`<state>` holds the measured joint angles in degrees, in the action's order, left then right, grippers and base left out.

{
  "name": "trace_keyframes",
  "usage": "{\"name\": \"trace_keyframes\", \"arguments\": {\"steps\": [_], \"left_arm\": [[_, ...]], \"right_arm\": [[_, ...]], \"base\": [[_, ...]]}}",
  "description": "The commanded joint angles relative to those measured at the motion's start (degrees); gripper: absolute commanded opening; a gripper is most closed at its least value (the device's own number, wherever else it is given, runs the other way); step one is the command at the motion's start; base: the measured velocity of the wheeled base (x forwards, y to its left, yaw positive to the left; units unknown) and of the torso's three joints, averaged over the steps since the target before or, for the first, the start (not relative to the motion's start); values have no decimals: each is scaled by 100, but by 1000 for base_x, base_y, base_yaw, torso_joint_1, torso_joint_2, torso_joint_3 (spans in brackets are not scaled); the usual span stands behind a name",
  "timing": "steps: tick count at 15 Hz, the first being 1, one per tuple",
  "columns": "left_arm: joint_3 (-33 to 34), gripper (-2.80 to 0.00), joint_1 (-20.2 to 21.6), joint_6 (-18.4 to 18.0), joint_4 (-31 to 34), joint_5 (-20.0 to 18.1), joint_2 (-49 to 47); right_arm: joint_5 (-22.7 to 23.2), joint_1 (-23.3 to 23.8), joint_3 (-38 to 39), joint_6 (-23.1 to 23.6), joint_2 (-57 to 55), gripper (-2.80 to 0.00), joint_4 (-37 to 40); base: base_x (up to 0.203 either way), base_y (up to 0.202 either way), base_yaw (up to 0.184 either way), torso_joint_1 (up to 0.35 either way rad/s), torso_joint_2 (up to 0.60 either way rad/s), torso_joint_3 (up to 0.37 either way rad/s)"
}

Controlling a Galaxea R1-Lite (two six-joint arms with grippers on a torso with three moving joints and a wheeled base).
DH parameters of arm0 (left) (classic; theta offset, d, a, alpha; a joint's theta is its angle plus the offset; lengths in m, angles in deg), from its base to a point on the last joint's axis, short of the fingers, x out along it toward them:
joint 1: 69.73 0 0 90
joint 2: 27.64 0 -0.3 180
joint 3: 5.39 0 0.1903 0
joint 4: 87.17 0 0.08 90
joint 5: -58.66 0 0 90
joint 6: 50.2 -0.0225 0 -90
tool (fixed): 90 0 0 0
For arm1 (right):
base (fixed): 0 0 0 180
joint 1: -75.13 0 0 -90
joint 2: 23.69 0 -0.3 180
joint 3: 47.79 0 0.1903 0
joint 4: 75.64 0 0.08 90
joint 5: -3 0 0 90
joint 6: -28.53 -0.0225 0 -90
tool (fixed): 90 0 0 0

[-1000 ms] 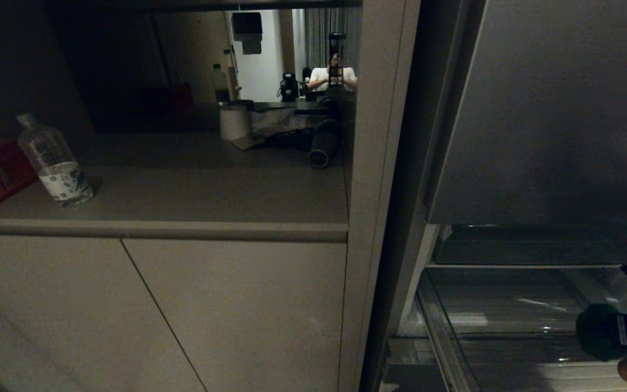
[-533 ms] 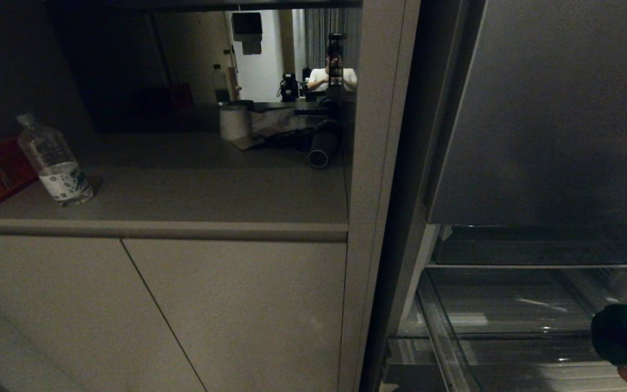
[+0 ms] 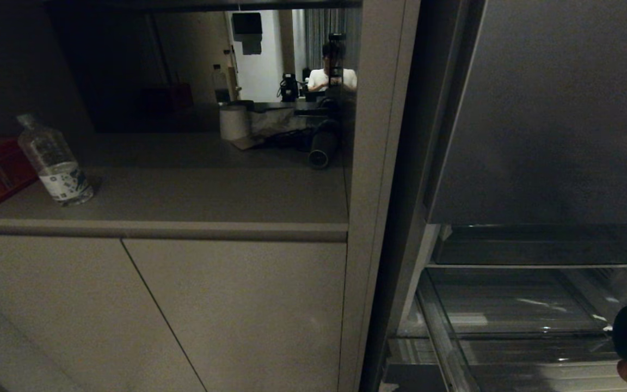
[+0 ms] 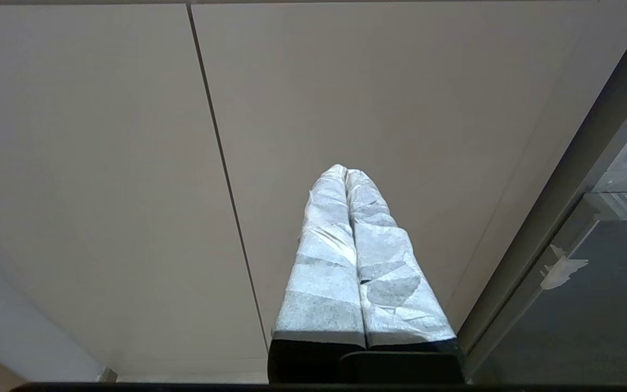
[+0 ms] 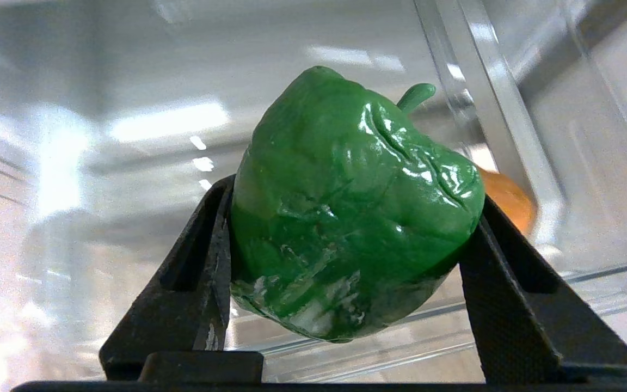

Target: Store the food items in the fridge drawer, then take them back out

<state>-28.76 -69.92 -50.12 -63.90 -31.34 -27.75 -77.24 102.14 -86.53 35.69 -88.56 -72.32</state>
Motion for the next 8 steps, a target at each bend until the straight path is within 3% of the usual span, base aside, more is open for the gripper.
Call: {"name": "trace_keyframes", "arguments": {"steps": [1,5,8], "left_arm": [[1,-280,1,1,1,0,-7],[1,-280,1,1,1,0,-7],[1,-280,1,1,1,0,-7]], "right_arm": [[-76,-468,204,-350,1230,-280,-2],[-706,-1563,654,-697,2989,-280,12],[-1138,-2086,1187,-753,4158,-280,4]], "base": [[0,0,0,0,0,0],[0,0,0,0,0,0],[0,0,0,0,0,0]]}}
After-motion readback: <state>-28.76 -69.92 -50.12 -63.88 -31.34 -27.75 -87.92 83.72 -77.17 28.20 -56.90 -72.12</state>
